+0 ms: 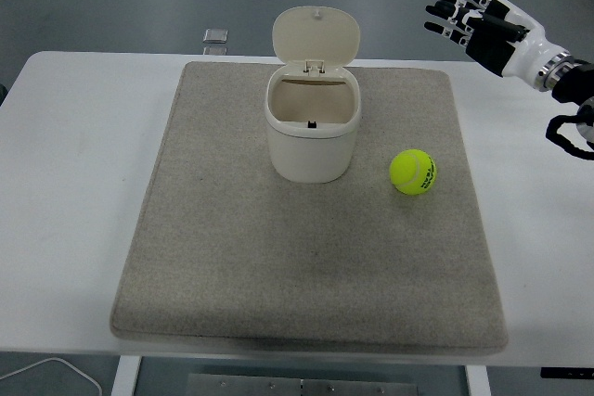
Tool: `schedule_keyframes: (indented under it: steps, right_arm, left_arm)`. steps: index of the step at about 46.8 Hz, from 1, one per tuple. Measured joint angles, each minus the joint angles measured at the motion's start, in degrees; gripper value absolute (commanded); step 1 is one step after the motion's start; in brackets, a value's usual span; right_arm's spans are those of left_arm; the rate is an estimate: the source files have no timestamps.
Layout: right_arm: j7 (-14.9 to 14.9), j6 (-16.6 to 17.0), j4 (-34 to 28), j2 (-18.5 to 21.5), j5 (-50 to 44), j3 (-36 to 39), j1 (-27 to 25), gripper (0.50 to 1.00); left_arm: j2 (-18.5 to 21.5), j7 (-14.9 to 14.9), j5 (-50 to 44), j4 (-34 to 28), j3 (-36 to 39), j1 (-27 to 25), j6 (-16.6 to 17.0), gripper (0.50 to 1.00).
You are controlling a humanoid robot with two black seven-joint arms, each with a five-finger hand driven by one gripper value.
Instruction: Pick up the tennis ball and place it in the box.
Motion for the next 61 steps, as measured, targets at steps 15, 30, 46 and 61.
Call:
schedule_keyframes:
  steps: [15,30,46,61]
  right_arm:
    - [2.7,1.42,-0.01,-0.61,-10.9,-0.12,0.48,0.928]
    - [2.91,4.34,-0.03,-2.07,-19.11,-0.29,0.76,0.928]
    - [4.74,6.19,0.78,-3.89,-31.8,-0.03,2.97,0.928]
    - [6.57,5.53,8.61,-6.34,-46.91,0.31,3.5,0.928]
  left_arm:
    - [0.0,0.0,0.0,-0.02,0.0,0.0,0.0,0.996]
    - [0.0,0.0,0.0,-0.01,0.0,0.01,0.0,0.996]
    - [0.0,0.0,0.0,0.02,0.0,0.01,0.0,0.996]
    - [0.0,0.0,0.0,0.01,0.0,-0.01,0.0,0.996]
